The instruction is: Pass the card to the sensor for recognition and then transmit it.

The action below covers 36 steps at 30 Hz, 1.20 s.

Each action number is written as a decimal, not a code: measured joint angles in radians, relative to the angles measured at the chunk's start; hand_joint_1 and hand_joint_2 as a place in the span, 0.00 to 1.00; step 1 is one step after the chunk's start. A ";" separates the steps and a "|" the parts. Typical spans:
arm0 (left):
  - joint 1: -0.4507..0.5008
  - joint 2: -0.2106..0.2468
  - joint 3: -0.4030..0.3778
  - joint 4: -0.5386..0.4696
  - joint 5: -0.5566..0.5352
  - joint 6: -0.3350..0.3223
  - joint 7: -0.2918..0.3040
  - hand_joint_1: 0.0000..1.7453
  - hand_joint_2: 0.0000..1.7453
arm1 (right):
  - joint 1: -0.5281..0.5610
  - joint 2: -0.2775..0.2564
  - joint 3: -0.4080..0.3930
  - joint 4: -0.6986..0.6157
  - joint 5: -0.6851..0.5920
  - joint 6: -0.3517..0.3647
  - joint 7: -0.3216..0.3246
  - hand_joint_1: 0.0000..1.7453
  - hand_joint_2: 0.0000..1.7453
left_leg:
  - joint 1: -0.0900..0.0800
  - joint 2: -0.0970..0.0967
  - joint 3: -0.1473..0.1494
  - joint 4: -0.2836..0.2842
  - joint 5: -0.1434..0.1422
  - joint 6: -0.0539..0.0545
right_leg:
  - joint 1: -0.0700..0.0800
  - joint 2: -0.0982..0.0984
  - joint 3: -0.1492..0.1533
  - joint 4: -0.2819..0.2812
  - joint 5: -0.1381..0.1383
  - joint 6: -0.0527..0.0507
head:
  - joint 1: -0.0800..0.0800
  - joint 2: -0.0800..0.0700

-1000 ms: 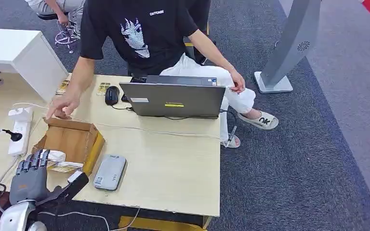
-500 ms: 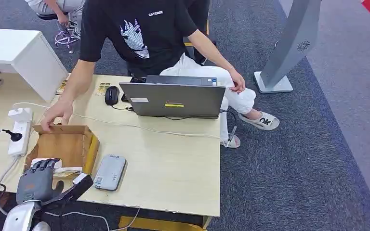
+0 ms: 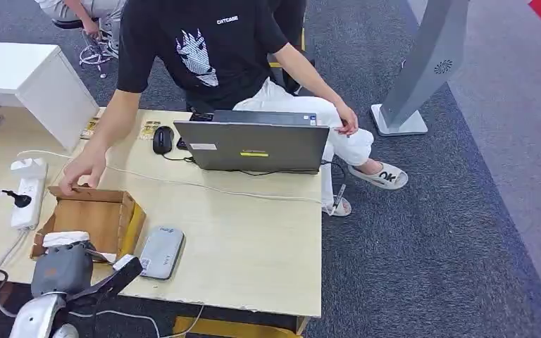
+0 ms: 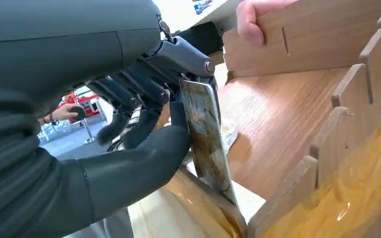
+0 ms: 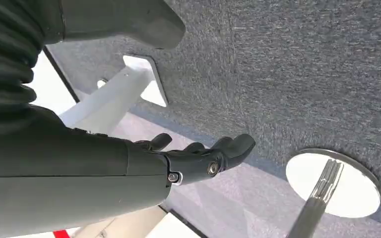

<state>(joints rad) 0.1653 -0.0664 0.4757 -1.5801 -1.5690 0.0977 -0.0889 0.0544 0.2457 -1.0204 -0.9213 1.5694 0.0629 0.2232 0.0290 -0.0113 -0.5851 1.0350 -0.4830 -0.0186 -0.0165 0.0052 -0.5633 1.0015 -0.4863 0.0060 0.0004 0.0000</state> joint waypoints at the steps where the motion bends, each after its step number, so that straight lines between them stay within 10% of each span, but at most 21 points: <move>1: 0.000 0.000 0.000 0.000 0.000 0.000 0.000 0.92 1.00 | 0.000 0.000 0.000 0.000 0.000 0.000 0.000 0.00 1.00 | 0.000 0.000 0.000 0.000 0.000 0.000 | 0.000 0.000 0.000 0.000 0.000 0.000 | 0.000 0.000; 36: -0.038 -0.002 -0.005 -0.262 0.111 0.018 -0.081 1.00 1.00 | 0.000 0.000 0.000 0.002 0.000 -0.009 -0.020 0.00 1.00 | 0.000 0.000 0.000 0.000 0.000 0.000 | 0.000 0.000 0.000 0.000 0.000 0.000 | 0.000 0.000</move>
<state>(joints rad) 0.1277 -0.0679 0.4708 -1.8421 -1.4584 0.1160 -0.1702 0.0549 0.2457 -1.0204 -0.9194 1.5694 0.0542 0.2033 0.0292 -0.0113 -0.5850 1.0350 -0.4828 -0.0187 -0.0163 0.0051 -0.5638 1.0015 -0.4862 0.0060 0.0004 0.0000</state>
